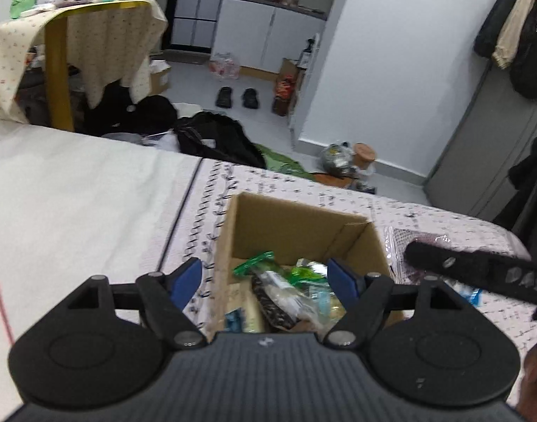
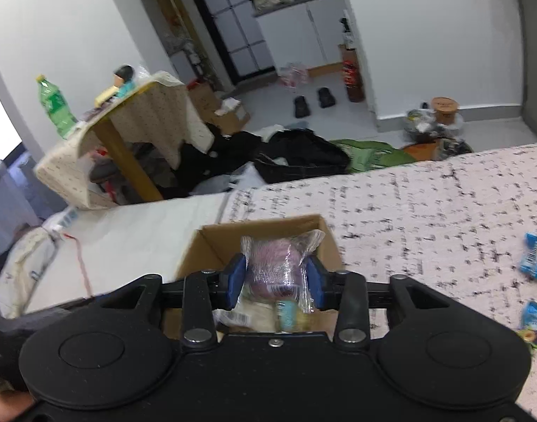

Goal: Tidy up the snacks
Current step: 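Open both grippers to drop the bread and purple-filled packs into the box, then withdraw both tools from the box toward the last two blue candies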

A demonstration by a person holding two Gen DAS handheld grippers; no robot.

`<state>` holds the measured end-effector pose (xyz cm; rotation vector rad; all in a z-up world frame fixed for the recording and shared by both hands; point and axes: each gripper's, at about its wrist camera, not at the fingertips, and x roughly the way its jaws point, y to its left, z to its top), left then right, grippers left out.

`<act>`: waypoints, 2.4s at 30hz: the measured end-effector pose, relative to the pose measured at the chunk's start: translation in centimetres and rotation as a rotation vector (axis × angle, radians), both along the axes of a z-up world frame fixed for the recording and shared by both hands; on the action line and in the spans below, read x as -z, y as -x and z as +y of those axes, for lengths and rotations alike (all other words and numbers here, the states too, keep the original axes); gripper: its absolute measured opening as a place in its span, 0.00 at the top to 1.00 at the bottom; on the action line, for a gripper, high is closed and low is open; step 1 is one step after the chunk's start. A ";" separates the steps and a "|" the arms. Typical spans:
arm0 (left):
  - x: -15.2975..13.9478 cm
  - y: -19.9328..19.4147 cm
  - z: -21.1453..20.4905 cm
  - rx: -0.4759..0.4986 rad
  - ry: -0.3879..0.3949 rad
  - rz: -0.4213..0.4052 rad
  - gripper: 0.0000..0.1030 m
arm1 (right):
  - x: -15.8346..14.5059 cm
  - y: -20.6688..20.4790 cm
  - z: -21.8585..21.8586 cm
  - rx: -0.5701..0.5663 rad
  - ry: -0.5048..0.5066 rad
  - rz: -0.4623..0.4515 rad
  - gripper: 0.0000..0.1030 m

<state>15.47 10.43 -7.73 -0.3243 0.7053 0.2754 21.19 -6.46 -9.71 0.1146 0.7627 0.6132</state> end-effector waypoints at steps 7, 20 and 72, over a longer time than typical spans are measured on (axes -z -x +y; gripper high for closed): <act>-0.1 0.7 -0.8 0.012 -0.023 0.022 0.18 | -0.9 0.5 -2.0 0.027 0.013 -0.045 0.33; -1.0 0.1 -4.1 0.025 -0.027 -0.012 0.00 | -1.1 1.1 -8.5 0.103 0.050 -0.060 0.07; 3.7 -8.9 -24.8 0.524 0.016 0.131 0.13 | 3.2 -1.9 -26.7 0.294 0.097 0.099 0.22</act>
